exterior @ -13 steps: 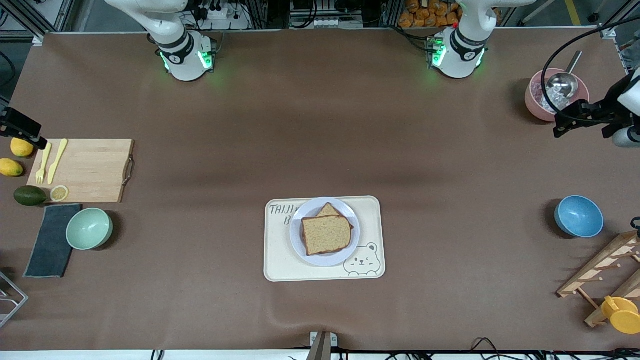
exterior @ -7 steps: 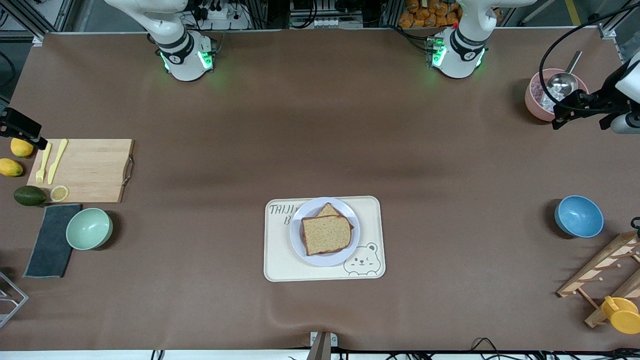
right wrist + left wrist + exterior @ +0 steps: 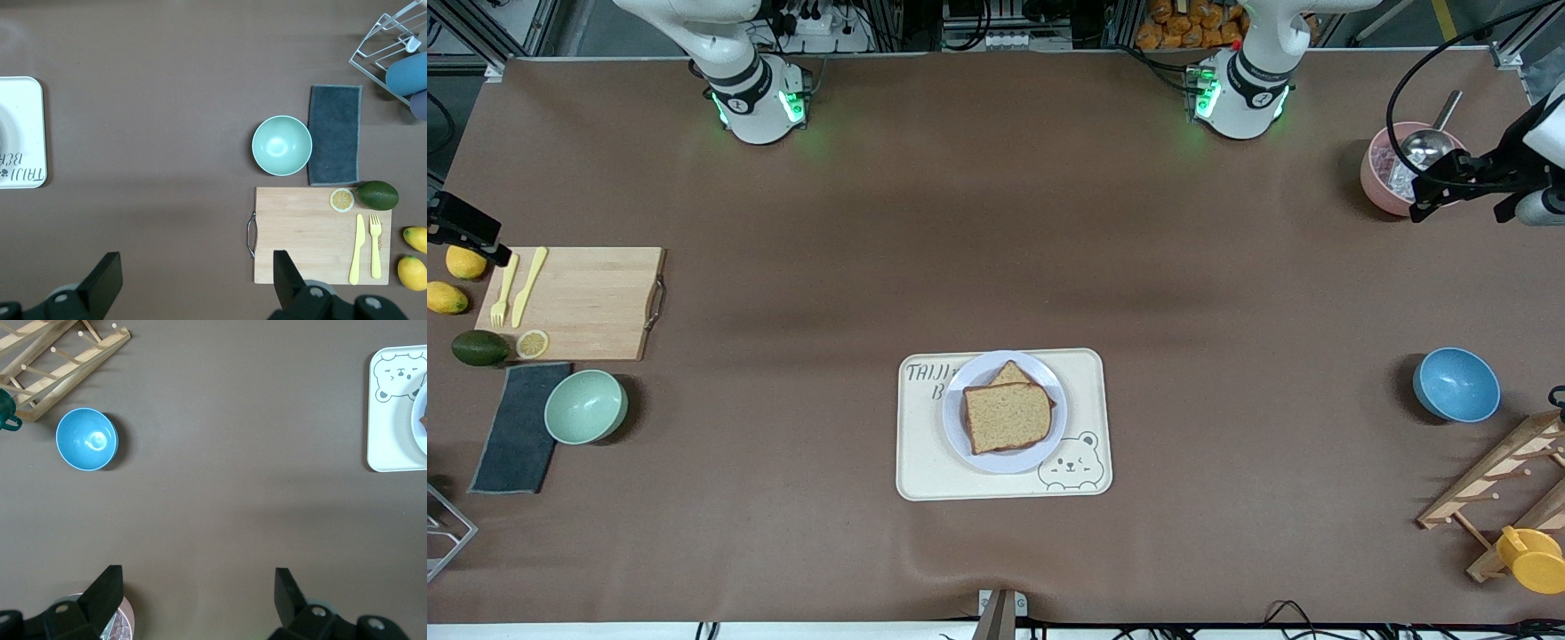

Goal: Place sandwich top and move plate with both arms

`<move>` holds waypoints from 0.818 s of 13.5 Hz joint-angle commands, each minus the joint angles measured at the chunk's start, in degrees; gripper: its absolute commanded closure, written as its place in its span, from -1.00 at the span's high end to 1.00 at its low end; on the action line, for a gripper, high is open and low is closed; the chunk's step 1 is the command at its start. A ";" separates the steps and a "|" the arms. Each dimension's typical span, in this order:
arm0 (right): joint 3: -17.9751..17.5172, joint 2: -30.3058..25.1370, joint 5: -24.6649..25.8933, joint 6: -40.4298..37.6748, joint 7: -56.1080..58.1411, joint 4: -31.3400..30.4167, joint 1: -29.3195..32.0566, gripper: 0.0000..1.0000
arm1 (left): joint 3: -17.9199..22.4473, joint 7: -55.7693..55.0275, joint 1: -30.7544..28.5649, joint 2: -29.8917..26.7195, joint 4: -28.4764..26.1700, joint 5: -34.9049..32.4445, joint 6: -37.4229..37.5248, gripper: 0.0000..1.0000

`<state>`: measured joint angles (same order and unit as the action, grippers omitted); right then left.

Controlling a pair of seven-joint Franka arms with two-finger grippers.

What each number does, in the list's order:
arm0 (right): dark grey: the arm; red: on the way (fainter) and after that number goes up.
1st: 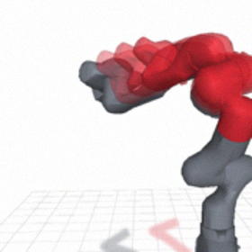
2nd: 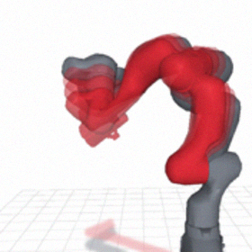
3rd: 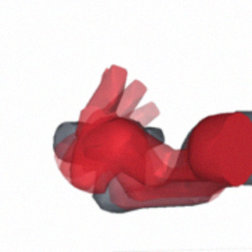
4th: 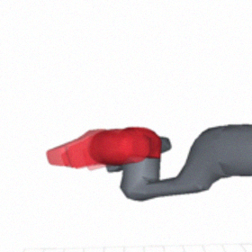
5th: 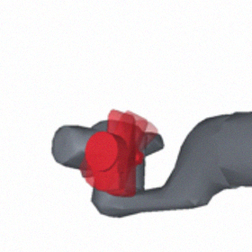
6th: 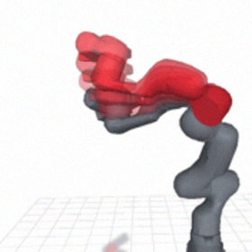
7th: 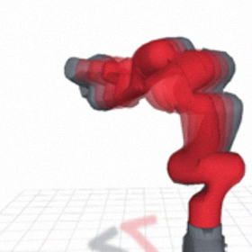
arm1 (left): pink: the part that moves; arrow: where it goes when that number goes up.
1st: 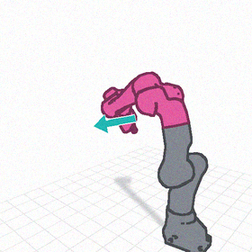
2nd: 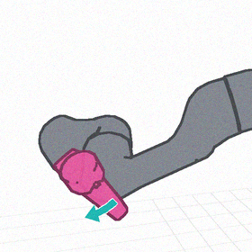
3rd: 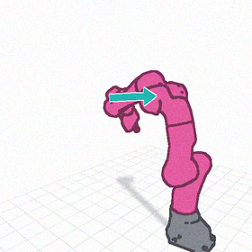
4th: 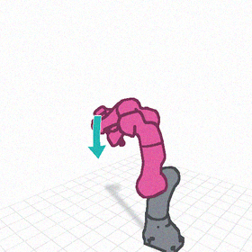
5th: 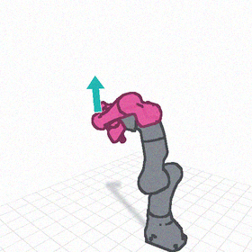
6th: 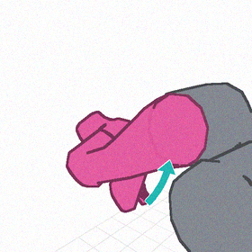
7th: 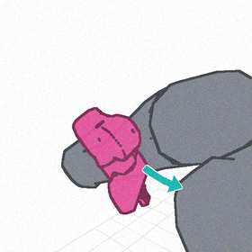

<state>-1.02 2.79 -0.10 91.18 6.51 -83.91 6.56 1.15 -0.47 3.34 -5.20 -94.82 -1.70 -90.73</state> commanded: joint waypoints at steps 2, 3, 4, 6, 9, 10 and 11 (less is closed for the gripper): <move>-0.83 0.20 -0.16 0.05 0.78 0.42 1.26 1.00 | 0.17 -0.86 0.27 0.36 0.77 0.29 0.65 1.00; -0.83 0.20 -0.16 -0.04 0.78 0.42 1.26 1.00 | 0.25 -0.94 0.18 0.36 0.77 0.21 0.65 1.00; -0.83 0.20 -0.16 -0.04 0.78 0.42 1.26 1.00 | 0.26 -0.77 0.09 0.36 0.77 0.12 0.65 1.00; -0.83 0.28 -0.16 0.05 0.78 0.42 1.35 1.00 | 0.52 -0.77 0.18 0.63 1.04 -0.06 0.82 1.00; -0.83 0.28 -0.16 0.05 0.78 0.42 1.26 1.00 | 0.69 -0.85 0.00 1.68 3.05 -1.45 2.66 1.00; -0.83 0.37 -0.16 0.05 0.78 0.42 1.35 1.00 | 0.61 -0.59 0.00 2.38 3.58 -1.81 2.67 1.00; -0.83 0.37 -0.16 0.05 0.78 0.42 1.35 1.00 | 0.61 -0.85 0.17 2.47 4.02 -1.90 2.67 1.00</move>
<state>-1.01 2.92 -0.10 91.22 6.51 -83.91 6.58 1.71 -0.46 3.10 -4.19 -93.67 -2.29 -89.69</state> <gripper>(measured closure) 0.000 0.000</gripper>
